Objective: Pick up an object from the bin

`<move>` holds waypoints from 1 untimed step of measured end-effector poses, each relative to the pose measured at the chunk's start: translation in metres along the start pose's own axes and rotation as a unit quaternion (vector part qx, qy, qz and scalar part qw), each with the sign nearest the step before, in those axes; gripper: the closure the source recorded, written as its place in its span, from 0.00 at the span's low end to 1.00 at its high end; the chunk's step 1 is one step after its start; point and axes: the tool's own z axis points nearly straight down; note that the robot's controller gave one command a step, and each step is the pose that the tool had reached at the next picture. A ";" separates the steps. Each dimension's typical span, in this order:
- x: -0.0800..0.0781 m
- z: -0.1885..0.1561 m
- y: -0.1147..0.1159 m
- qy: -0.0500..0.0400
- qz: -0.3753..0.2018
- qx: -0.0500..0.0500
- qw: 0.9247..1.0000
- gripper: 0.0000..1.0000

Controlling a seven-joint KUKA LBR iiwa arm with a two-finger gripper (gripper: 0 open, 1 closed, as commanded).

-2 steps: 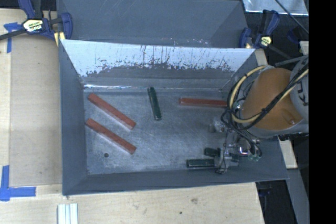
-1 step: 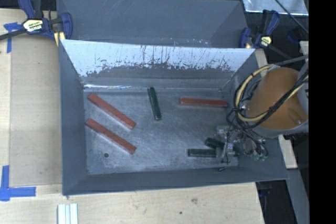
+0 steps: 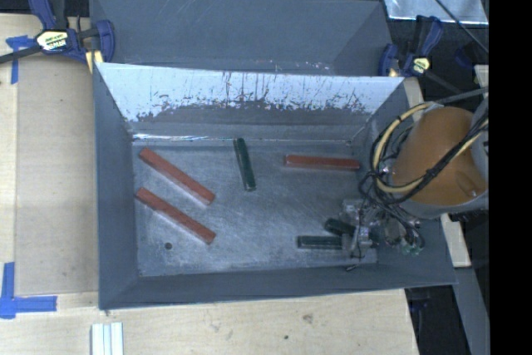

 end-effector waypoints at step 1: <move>0.000 -0.004 0.001 -0.002 0.000 0.000 1.000 1.00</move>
Offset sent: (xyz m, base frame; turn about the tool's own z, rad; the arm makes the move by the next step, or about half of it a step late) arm 0.0001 0.0003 0.0943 0.0000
